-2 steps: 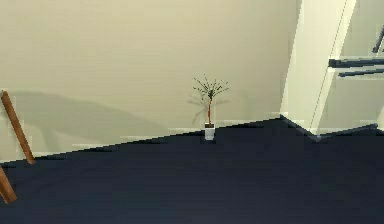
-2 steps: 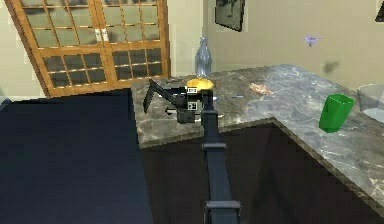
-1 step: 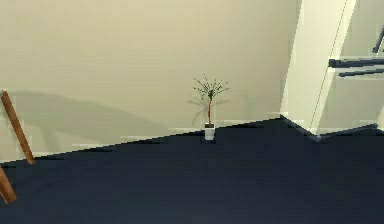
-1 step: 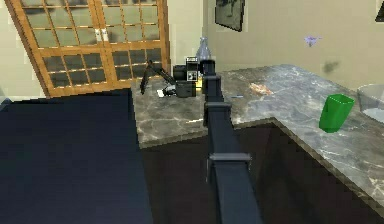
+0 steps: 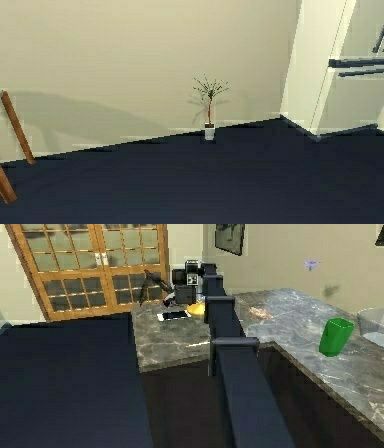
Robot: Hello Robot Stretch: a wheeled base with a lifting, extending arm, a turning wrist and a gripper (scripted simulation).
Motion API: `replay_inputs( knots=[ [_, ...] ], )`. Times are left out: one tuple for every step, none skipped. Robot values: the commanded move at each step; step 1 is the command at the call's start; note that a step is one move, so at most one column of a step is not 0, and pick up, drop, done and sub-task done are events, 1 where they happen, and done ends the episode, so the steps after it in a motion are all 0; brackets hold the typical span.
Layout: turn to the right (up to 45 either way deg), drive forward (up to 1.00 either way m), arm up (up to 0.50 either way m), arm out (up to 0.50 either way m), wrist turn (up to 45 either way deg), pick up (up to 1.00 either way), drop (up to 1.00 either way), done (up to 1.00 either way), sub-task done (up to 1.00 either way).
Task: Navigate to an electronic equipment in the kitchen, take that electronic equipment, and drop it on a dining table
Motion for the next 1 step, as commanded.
replay_inputs(
  knots=[
    [0.0,0.00,0.00,0.00,-45.0,0.00,0.00,0.00,0.00]
  ],
)
